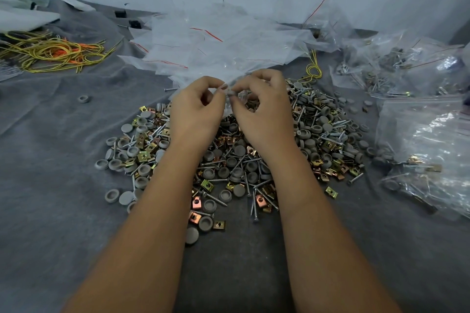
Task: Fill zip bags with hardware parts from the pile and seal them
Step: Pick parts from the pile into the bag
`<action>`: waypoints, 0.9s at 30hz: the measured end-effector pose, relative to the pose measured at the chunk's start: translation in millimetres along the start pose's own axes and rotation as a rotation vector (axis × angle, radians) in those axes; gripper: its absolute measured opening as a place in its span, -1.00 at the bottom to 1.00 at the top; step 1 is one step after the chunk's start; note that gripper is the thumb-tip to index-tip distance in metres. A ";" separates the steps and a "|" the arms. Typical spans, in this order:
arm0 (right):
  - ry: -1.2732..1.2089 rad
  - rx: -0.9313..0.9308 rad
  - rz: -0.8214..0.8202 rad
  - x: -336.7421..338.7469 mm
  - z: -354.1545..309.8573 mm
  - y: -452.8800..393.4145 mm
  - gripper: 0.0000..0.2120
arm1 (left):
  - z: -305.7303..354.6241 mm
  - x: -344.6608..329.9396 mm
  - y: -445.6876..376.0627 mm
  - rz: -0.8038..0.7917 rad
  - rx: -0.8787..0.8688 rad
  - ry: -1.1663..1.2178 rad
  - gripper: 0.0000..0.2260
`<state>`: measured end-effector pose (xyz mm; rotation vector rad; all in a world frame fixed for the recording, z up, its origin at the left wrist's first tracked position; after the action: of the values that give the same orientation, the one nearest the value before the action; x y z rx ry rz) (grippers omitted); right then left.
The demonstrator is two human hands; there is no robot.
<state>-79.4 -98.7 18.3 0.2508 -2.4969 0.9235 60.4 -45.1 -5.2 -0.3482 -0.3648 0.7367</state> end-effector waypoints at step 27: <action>0.169 -0.086 -0.098 -6.4 9.6 1.3 -0.82 | 6.9 39.6 5.2 0.375 -0.014 0.065 -0.87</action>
<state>-77.7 -103.9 8.0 0.2537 -2.3403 0.7631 81.4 -12.5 6.5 -0.4590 -0.2448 1.0871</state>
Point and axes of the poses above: each hand's wrist, its own y-axis away from the middle knuckle, its own x-axis out of the back of the hand, z = x × y, the point moved 10 cm from there along -y, towards the middle knuckle, and after that the axes turned 2 degrees about y, right-handed, at the moved point
